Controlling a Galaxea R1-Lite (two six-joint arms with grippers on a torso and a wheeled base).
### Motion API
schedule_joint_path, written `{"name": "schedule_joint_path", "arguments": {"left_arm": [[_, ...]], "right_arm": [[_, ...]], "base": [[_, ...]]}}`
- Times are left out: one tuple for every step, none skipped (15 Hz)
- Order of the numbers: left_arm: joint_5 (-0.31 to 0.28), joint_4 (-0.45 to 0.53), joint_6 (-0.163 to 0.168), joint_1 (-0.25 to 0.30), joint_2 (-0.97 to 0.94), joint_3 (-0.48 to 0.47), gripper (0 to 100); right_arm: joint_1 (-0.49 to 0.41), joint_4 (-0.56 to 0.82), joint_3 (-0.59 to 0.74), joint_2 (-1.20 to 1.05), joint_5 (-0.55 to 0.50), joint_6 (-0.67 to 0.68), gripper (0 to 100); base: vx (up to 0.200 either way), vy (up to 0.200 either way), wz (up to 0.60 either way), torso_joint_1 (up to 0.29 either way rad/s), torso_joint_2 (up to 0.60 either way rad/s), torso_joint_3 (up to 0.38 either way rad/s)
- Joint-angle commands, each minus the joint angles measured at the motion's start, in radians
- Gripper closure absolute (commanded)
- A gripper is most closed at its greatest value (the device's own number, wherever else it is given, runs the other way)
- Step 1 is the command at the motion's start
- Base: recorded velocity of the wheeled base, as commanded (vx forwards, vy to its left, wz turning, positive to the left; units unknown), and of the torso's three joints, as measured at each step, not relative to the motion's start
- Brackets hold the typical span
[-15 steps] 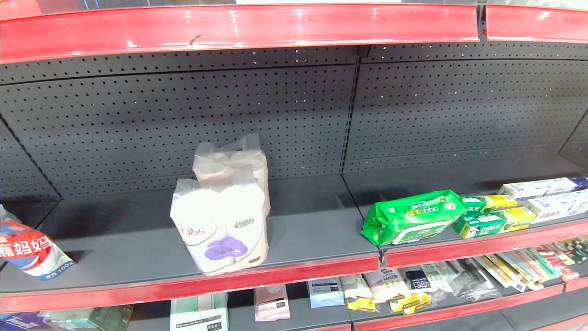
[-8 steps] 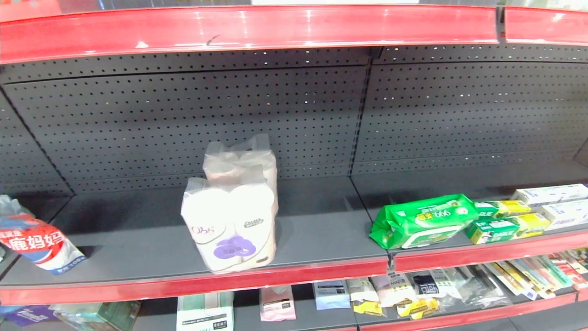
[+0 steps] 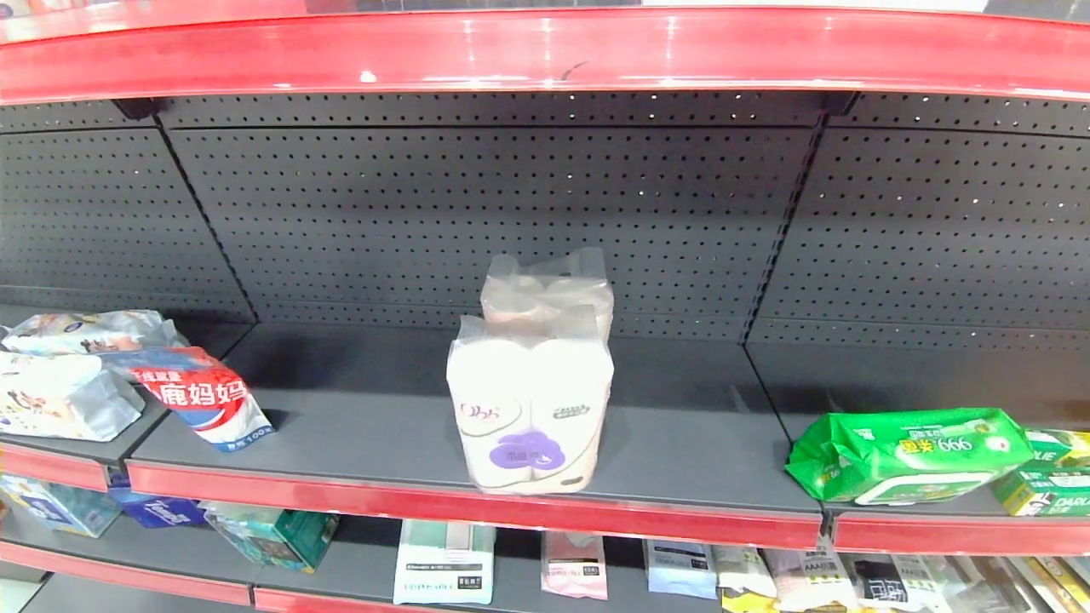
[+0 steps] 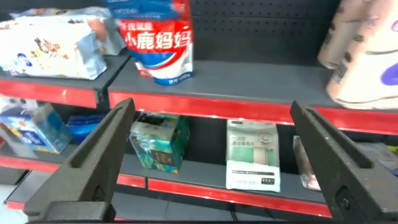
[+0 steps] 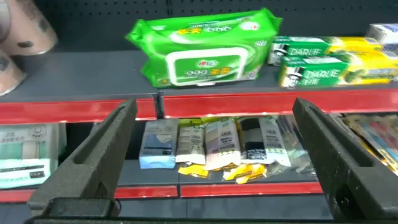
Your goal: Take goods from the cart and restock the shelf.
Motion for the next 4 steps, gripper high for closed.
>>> {"name": "schedule_joint_path", "arguments": {"left_arm": [[0.0,0.0,0.0,0.0,0.005,0.0,0],[0.0,0.0,0.0,0.0,0.005,-0.002,0],[0.0,0.0,0.0,0.0,0.005,-0.002,0],[0.0,0.0,0.0,0.0,0.005,-0.002,0]], "right_arm": [[0.0,0.0,0.0,0.002,0.0,0.0,0],[0.0,0.0,0.0,0.002,0.0,0.0,0],[0.0,0.0,0.0,0.002,0.0,0.0,0],[0.0,0.0,0.0,0.002,-0.002,0.0,0]], "base": [[0.0,0.0,0.0,0.0,0.0,0.0],[0.0,0.0,0.0,0.0,0.0,0.0],[0.0,0.0,0.0,0.0,0.0,0.0],[0.0,0.0,0.0,0.0,0.0,0.0]]}}
